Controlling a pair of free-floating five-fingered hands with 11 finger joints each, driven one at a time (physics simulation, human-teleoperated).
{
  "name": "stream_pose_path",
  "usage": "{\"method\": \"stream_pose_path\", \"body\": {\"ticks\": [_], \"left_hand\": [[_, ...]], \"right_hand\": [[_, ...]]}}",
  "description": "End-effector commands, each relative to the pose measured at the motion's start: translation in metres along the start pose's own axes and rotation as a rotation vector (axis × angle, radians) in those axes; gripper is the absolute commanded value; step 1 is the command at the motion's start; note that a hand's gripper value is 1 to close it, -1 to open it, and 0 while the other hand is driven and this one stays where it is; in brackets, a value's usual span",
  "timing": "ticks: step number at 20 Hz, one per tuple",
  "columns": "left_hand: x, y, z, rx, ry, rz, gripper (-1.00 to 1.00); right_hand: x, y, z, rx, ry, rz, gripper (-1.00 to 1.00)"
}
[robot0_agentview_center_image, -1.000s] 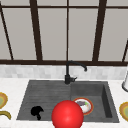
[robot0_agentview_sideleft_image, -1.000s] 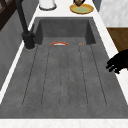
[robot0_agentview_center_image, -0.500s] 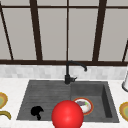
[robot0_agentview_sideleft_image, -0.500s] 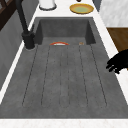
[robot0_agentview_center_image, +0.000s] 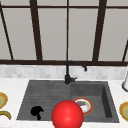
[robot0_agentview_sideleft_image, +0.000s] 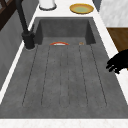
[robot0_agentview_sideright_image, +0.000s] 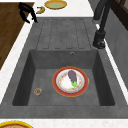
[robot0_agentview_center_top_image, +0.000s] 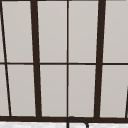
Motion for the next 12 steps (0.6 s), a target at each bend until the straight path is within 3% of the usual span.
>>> {"method": "stream_pose_path", "body": {"ticks": [1, 12], "left_hand": [[0.000, 0.000, 0.000, 0.000, 0.000, 0.000, 0.00], [0.000, 0.000, 0.000, 0.000, 0.000, 0.000, 0.00]], "right_hand": [[0.031, -0.003, -0.003, -0.015, -0.011, -0.027, 1.00], [0.114, 0.019, -0.007, -0.064, -0.029, -0.033, 1.00]]}}
